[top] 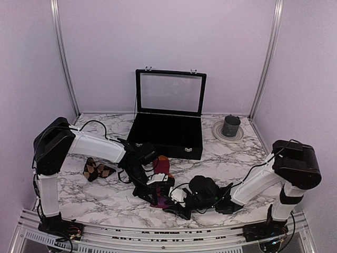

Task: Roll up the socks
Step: Roll the sock at the center of the board.

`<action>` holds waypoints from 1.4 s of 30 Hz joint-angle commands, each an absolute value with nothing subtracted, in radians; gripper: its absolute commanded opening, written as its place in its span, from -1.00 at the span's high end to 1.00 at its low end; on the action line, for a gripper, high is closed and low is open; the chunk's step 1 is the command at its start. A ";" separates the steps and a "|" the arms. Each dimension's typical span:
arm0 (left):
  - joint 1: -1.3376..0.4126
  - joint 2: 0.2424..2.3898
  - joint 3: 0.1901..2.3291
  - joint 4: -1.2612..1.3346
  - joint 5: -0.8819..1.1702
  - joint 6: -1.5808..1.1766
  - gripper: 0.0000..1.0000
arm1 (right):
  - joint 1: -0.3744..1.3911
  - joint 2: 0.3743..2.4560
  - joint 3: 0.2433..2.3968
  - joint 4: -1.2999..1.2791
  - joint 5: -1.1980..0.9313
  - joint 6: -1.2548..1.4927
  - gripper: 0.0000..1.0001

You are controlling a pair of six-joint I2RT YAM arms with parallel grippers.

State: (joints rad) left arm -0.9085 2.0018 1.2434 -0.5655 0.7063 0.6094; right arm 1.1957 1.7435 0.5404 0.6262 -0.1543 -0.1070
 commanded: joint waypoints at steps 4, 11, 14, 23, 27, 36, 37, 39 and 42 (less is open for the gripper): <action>-0.901 1.978 1.215 -0.578 0.669 0.629 0.77 | 1.158 1.772 0.574 0.621 -0.239 -0.060 0.87; -0.901 1.833 1.075 -0.415 0.617 0.625 -0.03 | 1.127 1.768 0.560 0.588 -0.296 0.067 1.00; -0.901 1.768 1.026 -0.334 0.604 0.616 -0.22 | 1.114 1.778 0.567 0.549 -0.332 0.133 1.00; -0.975 1.681 0.955 -0.255 0.544 0.695 -0.23 | 1.032 1.867 0.708 0.269 -0.448 0.397 1.00; -1.017 1.656 0.928 -0.217 0.511 0.707 -0.19 | 1.012 1.915 0.736 0.225 -0.452 0.494 1.00; -1.055 1.626 0.910 -0.218 0.512 0.722 -0.22 | 0.970 1.974 0.729 0.235 -0.487 0.644 1.00; -1.054 1.625 0.908 -0.218 0.506 0.725 -0.23 | 0.965 1.971 0.720 0.250 -0.491 0.653 1.00; -1.053 1.622 0.898 -0.212 0.495 0.731 -0.24 | 0.958 1.965 0.705 0.281 -0.502 0.667 1.00; -1.054 1.616 0.888 -0.191 0.480 0.741 -0.24 | 0.956 1.963 0.701 0.293 -0.520 0.672 1.00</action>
